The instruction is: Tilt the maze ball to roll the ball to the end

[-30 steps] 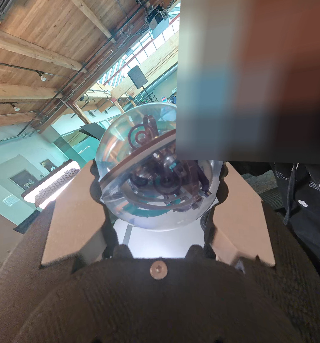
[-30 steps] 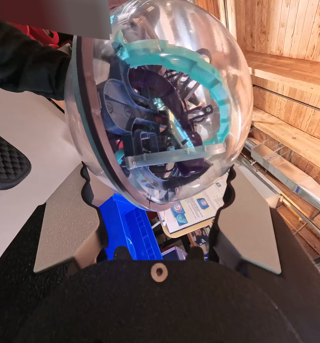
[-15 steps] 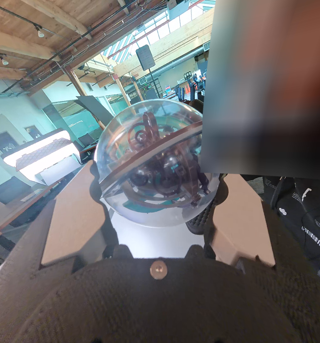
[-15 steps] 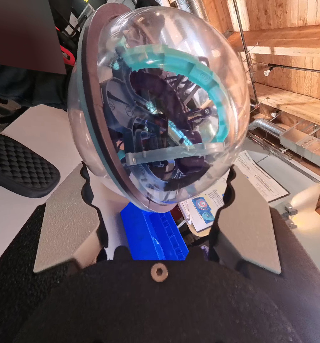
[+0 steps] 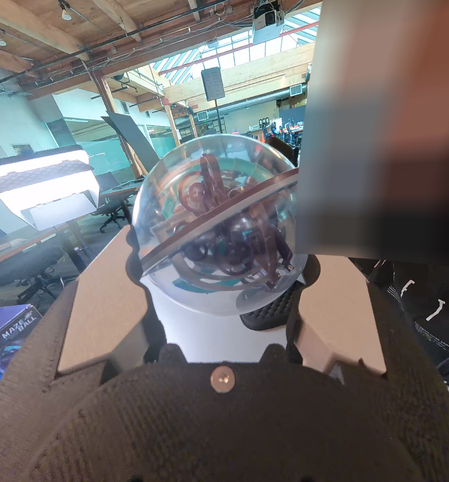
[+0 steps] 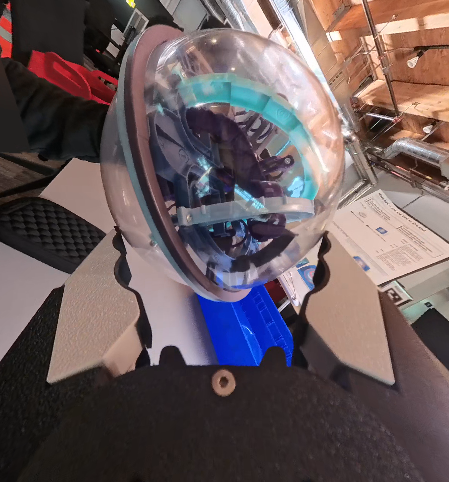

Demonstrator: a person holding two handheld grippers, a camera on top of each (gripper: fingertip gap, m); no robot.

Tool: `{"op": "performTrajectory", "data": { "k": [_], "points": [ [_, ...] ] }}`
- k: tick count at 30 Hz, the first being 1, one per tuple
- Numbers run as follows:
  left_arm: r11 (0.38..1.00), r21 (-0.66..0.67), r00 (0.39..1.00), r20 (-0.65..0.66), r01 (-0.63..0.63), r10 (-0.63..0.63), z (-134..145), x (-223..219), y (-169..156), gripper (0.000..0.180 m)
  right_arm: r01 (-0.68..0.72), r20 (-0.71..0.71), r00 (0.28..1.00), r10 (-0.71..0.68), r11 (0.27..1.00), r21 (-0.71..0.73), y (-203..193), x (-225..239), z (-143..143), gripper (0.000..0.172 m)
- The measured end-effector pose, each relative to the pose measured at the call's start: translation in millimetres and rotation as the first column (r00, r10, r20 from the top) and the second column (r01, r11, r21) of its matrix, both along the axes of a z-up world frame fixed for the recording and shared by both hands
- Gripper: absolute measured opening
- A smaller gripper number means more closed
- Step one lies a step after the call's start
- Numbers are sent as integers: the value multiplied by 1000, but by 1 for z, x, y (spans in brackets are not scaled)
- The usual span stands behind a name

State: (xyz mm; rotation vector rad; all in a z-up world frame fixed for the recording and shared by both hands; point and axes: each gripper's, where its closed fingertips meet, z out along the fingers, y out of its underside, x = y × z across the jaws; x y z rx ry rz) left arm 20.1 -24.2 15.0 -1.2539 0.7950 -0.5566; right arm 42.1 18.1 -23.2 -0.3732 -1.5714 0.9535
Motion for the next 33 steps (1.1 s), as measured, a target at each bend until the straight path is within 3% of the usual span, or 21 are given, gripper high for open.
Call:
{"op": "performTrajectory", "data": {
  "k": [20,33],
  "points": [
    [987,-153,978,207,42,-10,-60,-18,15,127,-7,198,980,29,994,-112,9,-9,-51,141],
    [978,-199,964,265,69,-14,-84,-31,15,126,5,224,974,35,984,-176,6,-19,-75,142]
  ]
}}
